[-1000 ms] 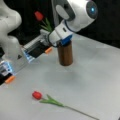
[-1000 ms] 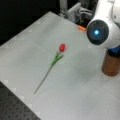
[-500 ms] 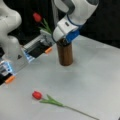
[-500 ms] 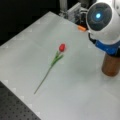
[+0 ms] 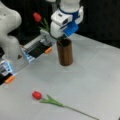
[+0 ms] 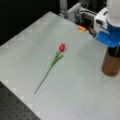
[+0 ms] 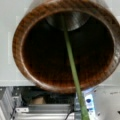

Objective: Flower insertion into a vase

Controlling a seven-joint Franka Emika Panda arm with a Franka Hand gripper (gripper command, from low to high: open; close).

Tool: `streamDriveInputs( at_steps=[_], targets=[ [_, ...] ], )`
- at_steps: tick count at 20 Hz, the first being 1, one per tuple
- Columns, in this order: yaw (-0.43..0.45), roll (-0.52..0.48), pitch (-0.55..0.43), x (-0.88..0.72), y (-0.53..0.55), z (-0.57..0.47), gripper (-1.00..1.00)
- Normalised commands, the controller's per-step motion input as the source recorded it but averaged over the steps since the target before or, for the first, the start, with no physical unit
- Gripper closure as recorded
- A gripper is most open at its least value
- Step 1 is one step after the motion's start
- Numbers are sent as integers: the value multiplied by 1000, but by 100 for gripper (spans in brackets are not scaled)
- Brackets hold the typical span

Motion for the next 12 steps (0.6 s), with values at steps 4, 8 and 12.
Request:
streamDriveInputs(
  at_steps=[4, 8, 12],
  targets=[
    [64, -113, -361, -14, -214, -52, -100],
    [110, -75, -122, 261, -214, 60, -100],
    [167, -34, -10, 481, -429, 105, -100]
  ],
)
